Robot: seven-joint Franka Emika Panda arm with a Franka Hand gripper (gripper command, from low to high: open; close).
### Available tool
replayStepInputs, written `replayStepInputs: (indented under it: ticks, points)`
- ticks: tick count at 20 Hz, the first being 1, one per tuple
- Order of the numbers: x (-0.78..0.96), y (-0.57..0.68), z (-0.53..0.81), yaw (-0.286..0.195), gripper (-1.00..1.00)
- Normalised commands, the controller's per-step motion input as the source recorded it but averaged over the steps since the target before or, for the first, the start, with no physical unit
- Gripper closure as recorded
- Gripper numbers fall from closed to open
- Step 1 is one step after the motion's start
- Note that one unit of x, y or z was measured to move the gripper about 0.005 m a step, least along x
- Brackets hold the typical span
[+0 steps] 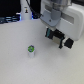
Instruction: Open the kcup holder, insert the kcup into the holder, and close the kcup holder
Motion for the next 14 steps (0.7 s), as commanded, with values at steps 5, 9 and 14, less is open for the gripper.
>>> replayStepInputs:
  ticks: [5, 9, 14]
  points:
    - [-0.07, -0.34, 0.25, -0.295, -1.00]
    - [-0.15, -0.37, 0.05, -0.289, -1.00]
    - [-0.26, -0.36, -0.03, -0.283, -1.00]
